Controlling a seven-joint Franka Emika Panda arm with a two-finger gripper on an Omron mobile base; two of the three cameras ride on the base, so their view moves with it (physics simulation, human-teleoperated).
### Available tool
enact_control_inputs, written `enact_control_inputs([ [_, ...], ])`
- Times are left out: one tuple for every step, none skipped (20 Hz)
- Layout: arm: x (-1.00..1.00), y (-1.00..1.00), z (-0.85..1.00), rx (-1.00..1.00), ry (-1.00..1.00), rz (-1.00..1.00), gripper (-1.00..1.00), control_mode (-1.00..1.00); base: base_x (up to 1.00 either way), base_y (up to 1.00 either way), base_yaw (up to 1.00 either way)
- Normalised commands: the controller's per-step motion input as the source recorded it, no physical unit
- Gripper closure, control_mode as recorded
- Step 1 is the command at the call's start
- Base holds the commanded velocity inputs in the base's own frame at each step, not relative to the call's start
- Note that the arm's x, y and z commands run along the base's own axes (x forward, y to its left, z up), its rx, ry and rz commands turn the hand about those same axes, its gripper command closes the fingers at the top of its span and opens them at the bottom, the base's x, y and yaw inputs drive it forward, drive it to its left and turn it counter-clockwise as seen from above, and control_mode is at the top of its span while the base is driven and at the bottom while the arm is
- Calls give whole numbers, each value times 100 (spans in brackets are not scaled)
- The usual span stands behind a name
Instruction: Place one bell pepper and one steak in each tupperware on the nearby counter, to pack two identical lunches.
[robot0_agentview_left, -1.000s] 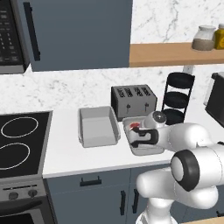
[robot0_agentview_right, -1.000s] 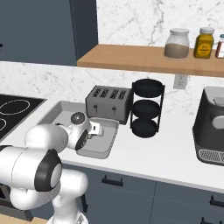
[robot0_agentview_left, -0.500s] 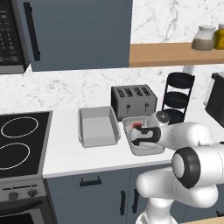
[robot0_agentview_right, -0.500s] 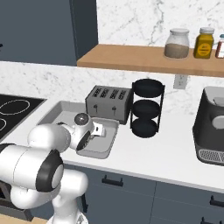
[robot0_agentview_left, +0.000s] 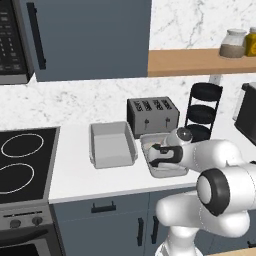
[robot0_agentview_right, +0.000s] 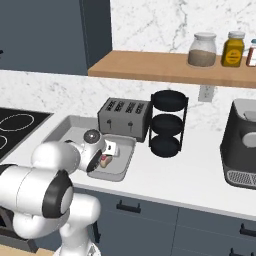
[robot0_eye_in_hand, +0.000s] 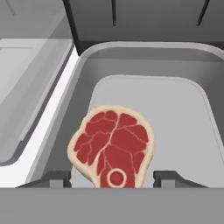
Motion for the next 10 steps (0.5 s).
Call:
enact_control_inputs([
  [-11, -23, 9, 0, -3, -3, -100, -100, 0, 0, 0],
  [-18, -24, 7, 0, -3, -3, -100, -100, 0, 0, 0],
  [-36, -19, 22, 0, -7, 0, -100, -100, 0, 0, 0],
  [-44, -16, 41, 0, -9, -1, -100, -100, 0, 0, 0],
  [-66, -9, 44, 0, -13, 0, -100, -100, 0, 0, 0],
  [-73, -5, 54, -2, -13, 0, -100, -100, 0, 0, 0],
  [-72, -6, 55, -3, -12, -1, -100, -100, 0, 0, 0],
  [-74, -4, 56, -2, -12, -1, -100, -100, 0, 0, 0],
  [-71, -5, 55, 0, -11, -4, -100, -100, 0, 0, 0],
  [-70, -8, 55, 0, -9, -3, -100, -100, 0, 0, 0],
])
